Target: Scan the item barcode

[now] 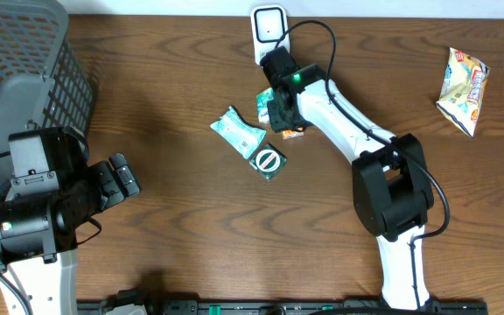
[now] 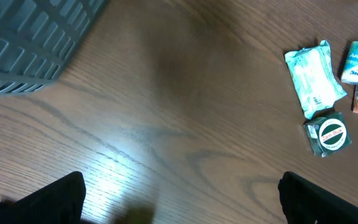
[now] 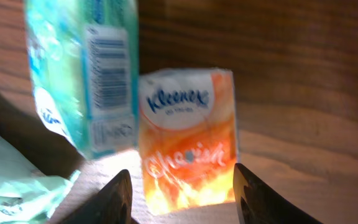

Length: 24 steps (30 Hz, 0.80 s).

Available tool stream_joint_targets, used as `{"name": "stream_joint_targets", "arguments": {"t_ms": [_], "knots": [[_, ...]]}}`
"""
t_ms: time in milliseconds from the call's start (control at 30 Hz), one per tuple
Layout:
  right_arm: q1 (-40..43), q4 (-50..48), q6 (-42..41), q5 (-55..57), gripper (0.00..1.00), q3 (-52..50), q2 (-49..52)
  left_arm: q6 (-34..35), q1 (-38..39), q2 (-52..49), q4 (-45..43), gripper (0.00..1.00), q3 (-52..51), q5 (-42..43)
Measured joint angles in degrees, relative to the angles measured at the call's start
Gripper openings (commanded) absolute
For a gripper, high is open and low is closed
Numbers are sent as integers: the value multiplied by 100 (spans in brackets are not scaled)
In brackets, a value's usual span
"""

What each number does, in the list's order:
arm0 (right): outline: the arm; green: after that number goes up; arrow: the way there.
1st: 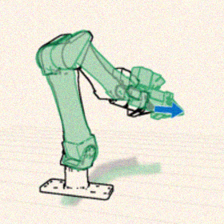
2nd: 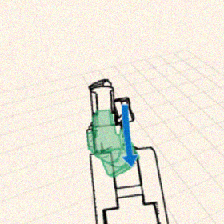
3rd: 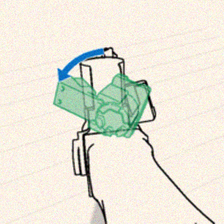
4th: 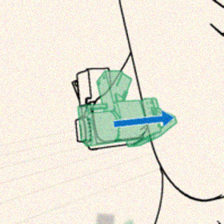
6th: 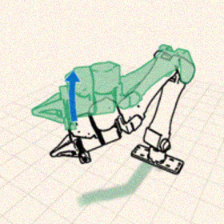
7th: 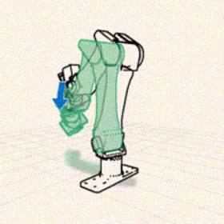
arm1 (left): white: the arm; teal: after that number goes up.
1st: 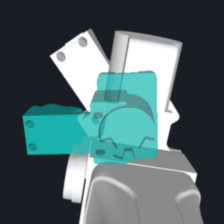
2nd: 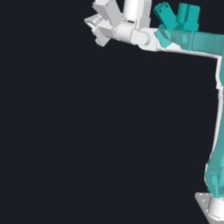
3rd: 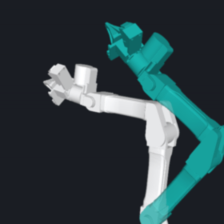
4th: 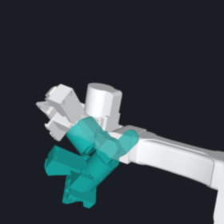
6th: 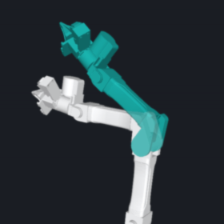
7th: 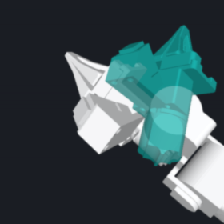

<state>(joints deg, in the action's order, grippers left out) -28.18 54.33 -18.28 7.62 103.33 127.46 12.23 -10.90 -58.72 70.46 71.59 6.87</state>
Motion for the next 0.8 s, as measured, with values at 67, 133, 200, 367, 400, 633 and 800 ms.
{"name": "stream_joint_targets", "arguments": {"t_ms": [67, 133, 200, 367, 400, 633, 800], "knots": [[-2, 122, -39, 0, 47, 0, -2, 0, 2, 0, 0, 98, -2, 0], [-17, 210, -87, 0, 48, 0, -22, 0, 2, 0, 0, 98, -2, 0], [-24, 282, -162, -4, 49, 0, -103, 0, 2, 0, 0, 98, -2, 0], [-81, 111, -258, -13, 54, 0, -562, 0, 2, 0, 0, 98, -2, 0], [-105, 13, -260, -20, 54, 2, -669, 0, 2, 0, 0, 98, -2, 0], [-251, -684, 28, -278, 56, 26, -848, 0, 2, 0, 0, 98, -2, 0], [-356, -1408, 249, -433, 55, 28, -763, 0, 2, 0, -2, 98, -2, 0]]}}
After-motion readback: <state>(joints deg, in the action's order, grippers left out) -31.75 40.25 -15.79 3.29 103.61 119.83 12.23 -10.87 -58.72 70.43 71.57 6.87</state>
